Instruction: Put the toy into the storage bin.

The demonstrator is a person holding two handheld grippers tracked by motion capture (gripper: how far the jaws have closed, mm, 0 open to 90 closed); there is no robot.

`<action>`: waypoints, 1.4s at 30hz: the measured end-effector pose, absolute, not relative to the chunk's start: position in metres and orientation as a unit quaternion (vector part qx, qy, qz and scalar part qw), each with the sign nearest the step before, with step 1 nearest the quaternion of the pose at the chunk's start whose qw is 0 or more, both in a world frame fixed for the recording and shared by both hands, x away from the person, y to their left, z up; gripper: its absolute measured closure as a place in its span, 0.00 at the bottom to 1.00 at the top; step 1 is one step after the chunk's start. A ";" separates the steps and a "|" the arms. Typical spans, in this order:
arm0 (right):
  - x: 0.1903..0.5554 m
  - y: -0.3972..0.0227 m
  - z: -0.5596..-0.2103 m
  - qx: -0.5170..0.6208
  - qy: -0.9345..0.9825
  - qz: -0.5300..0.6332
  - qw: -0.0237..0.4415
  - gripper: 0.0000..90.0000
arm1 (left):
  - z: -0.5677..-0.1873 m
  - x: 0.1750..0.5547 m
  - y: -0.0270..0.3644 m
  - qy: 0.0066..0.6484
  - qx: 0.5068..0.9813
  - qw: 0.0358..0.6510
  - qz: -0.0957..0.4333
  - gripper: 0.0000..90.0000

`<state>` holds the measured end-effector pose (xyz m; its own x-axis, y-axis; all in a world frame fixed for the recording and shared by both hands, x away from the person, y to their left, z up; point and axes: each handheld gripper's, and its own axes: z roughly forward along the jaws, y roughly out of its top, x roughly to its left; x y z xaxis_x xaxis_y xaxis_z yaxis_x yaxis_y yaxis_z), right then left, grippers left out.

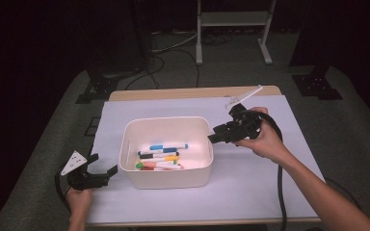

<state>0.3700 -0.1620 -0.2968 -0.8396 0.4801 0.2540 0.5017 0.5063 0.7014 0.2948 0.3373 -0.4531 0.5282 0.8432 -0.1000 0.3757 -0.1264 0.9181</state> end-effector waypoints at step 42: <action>0.343 -0.279 -0.375 -0.412 -0.809 -0.420 0.000 0.46 | -0.453 0.294 0.336 0.424 0.716 0.501 0.237 0.00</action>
<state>0.3431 -0.2792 -0.3753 -0.6607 0.6660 0.3463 0.6664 0.3080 0.6790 0.2945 0.3363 -0.4533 0.5286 0.8445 -0.0862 0.3702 -0.1380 0.9186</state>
